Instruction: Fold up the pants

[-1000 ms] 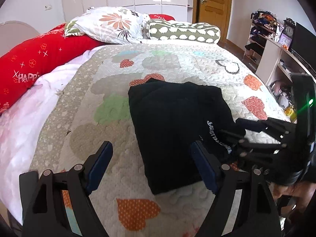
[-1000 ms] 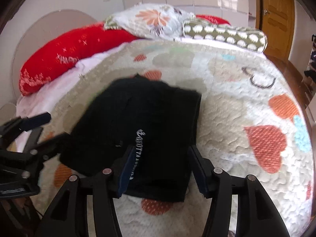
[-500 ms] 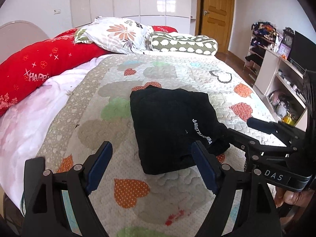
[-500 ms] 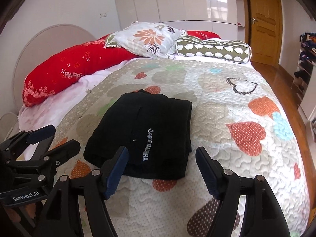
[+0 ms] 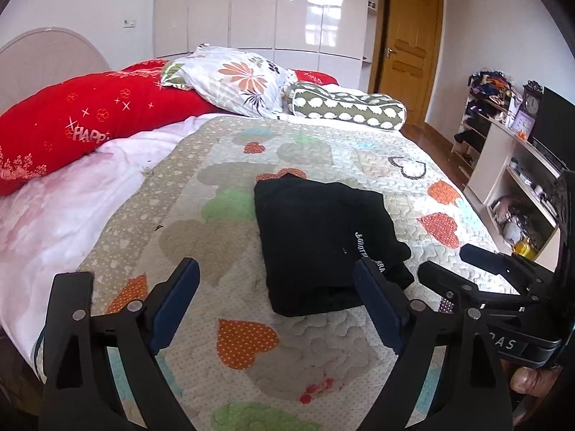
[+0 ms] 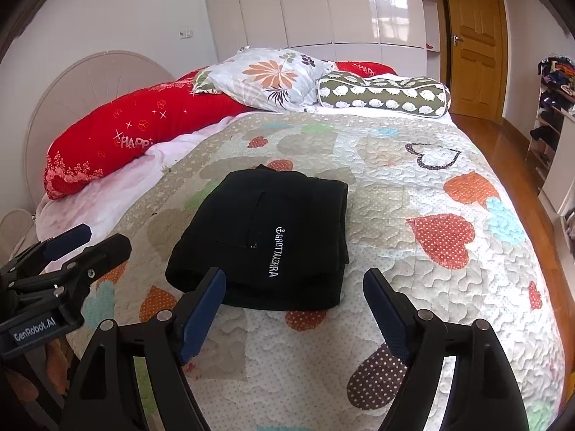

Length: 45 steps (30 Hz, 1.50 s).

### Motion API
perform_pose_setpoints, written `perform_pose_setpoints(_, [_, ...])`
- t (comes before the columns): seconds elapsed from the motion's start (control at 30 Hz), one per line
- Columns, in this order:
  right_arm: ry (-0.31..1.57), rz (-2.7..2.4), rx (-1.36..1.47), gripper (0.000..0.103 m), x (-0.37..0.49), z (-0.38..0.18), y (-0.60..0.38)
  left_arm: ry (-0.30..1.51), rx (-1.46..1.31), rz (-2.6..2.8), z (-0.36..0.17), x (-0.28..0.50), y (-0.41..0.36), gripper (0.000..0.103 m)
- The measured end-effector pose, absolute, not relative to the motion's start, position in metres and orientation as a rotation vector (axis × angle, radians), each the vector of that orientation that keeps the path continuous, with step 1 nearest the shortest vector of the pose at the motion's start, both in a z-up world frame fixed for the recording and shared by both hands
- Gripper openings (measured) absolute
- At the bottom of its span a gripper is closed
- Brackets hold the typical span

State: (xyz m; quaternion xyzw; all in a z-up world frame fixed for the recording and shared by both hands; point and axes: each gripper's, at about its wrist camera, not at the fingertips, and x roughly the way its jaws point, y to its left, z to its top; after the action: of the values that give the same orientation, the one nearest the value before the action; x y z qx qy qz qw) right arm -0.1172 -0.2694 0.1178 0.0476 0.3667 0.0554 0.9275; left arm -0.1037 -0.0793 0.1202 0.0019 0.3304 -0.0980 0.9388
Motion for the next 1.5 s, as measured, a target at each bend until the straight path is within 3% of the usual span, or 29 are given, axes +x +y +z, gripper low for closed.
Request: perform_pose_setpoints(1.5, [0.780, 0.131, 0.060, 0.081, -0.116, 0.114, -0.256, 0.649, 0.057, -0.163, 0.124, -0.116, -0.075, 0.088])
